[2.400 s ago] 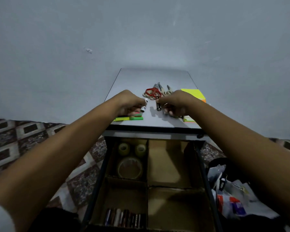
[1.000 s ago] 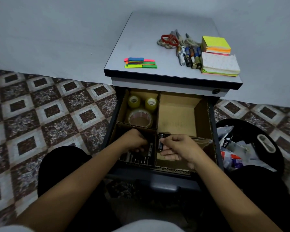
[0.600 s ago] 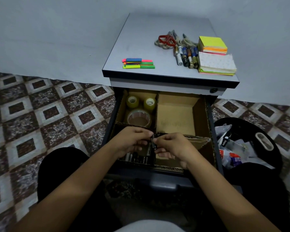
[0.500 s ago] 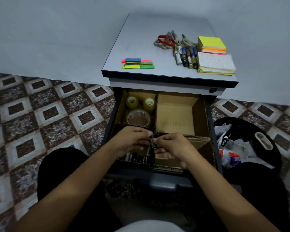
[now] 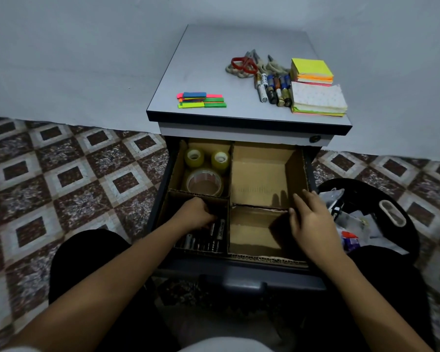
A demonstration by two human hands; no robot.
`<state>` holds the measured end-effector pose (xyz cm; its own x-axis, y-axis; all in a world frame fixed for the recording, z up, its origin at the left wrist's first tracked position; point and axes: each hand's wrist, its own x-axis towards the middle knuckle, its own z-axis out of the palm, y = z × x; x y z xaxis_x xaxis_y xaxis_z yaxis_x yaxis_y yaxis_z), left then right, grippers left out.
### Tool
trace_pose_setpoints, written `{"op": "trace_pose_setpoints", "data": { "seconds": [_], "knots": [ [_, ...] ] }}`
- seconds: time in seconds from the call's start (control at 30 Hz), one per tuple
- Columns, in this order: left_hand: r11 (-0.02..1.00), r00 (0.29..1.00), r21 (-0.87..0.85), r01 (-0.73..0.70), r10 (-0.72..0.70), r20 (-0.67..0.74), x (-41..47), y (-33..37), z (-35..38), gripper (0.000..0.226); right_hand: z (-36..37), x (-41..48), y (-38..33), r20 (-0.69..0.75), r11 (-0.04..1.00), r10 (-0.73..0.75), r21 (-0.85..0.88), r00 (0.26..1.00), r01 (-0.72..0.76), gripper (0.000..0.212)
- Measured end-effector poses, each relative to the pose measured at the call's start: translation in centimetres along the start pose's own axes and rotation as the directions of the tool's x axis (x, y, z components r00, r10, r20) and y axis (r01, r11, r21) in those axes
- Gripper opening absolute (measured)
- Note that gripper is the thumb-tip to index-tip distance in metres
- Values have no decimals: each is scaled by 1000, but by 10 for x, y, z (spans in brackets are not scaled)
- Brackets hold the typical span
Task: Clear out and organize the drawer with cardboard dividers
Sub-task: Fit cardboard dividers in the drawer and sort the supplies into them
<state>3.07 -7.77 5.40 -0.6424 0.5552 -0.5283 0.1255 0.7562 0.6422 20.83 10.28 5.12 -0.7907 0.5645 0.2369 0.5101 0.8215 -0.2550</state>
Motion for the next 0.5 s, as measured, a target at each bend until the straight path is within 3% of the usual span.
{"op": "trace_pose_setpoints", "data": {
  "seconds": [0.23, 0.5],
  "knots": [
    [1000, 999, -10, -3, 3, -42, 6, -7, 8, 22, 13, -4, 2, -32, 999, 37, 37, 999, -36, 36],
    [948, 988, -280, 153, -149, 35, 9, -6, 11, 23, 14, -3, 1, -34, 998, 51, 48, 998, -49, 35]
  ]
}}
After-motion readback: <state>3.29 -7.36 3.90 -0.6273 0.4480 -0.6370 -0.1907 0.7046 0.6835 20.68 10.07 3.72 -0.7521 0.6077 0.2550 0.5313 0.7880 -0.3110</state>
